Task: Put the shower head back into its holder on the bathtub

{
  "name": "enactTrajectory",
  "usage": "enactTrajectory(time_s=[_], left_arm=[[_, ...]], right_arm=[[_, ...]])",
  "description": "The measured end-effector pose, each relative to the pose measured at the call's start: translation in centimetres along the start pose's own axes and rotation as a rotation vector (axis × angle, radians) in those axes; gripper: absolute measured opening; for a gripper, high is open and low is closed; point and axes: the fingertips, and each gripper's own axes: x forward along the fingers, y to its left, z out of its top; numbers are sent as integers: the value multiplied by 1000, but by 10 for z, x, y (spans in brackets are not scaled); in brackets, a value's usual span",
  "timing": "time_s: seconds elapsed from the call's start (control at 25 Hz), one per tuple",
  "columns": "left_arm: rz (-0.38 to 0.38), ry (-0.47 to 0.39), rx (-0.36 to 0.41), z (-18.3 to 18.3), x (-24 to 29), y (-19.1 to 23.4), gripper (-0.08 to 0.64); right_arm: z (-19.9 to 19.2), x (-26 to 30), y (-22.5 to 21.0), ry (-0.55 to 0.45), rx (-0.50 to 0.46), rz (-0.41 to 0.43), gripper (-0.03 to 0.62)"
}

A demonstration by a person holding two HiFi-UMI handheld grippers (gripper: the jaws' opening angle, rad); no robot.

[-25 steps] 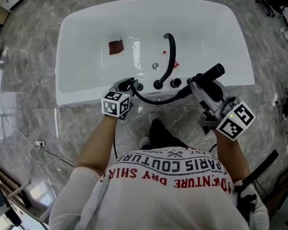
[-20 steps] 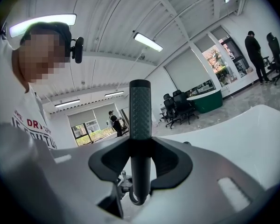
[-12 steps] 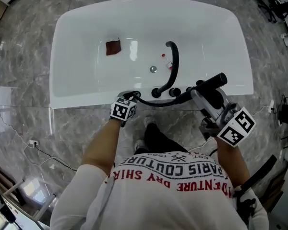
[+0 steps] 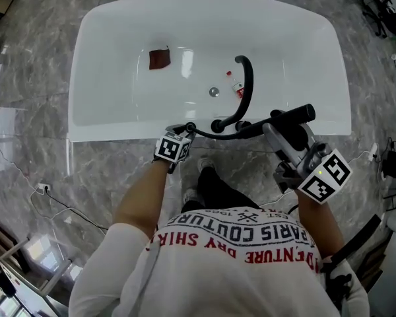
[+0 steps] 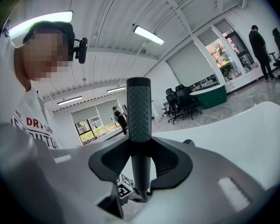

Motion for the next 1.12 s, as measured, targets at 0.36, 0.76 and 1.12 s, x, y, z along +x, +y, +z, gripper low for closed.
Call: enactTrajectory(time_s=[0.36,0.76,1.12], left_arm=[[-10,-128,-27,9,-44,-19,161],[-59,-367,-131,49,-143,-50,2],[-97,-500,-154,75,-206,-72,2]], right_arm=[[-15,23,23,18,-41,49,140],[-43,78,40,45,-242,75,140],[-122,124,23,185,-283,66,140]])
